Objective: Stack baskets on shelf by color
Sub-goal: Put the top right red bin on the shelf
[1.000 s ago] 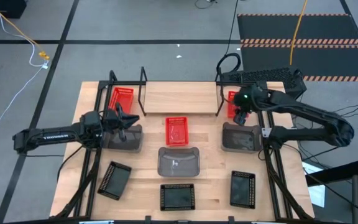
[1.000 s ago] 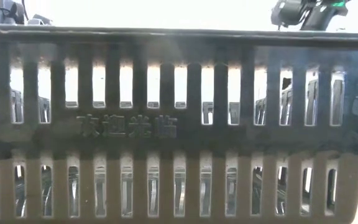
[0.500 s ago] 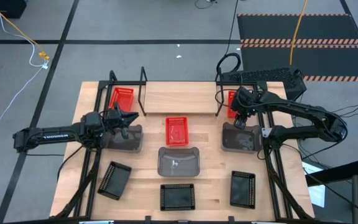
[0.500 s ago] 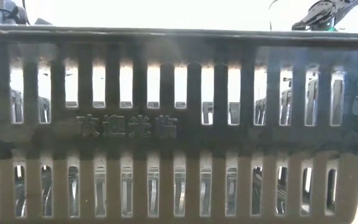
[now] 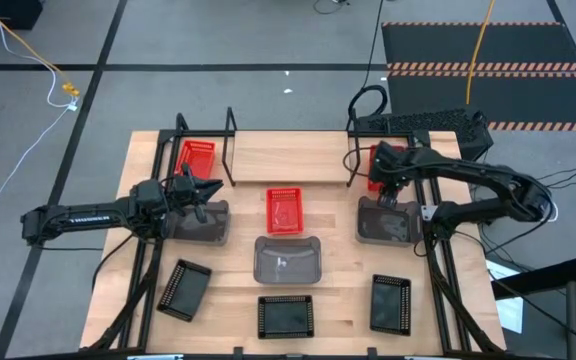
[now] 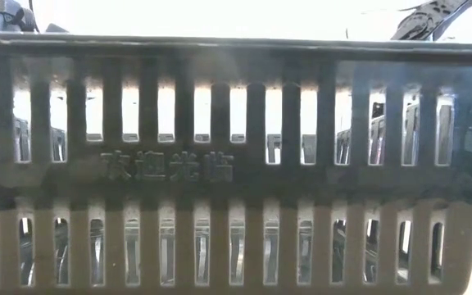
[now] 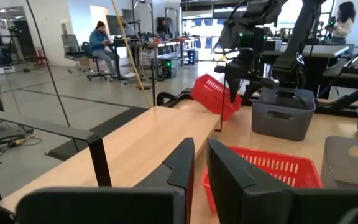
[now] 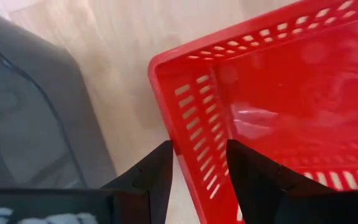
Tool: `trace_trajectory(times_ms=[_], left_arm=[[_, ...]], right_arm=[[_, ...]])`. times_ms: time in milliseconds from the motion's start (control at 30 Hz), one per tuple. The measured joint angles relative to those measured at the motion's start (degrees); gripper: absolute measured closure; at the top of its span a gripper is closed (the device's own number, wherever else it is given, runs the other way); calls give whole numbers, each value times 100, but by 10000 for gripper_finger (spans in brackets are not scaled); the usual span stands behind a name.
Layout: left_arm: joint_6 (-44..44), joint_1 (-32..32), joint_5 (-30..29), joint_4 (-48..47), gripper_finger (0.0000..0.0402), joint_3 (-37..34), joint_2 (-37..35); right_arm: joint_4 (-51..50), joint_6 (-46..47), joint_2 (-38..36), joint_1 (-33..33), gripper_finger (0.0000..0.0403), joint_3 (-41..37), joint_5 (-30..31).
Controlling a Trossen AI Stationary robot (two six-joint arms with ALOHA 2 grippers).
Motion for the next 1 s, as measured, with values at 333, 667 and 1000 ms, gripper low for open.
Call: trace_trajectory(times_ms=[333, 667, 1000], left_arm=[[-13, 0, 0, 2, 355, 0, 0], [-17, 0, -48, 0, 355, 0, 0], [-12, 0, -131, 137, 355, 2, 0]], right_arm=[[-6, -49, -197, 0, 259, 1, -30], [112, -154, -295, -31, 265, -162, 174], [-179, -85, -301, -31, 390, -5, 311]])
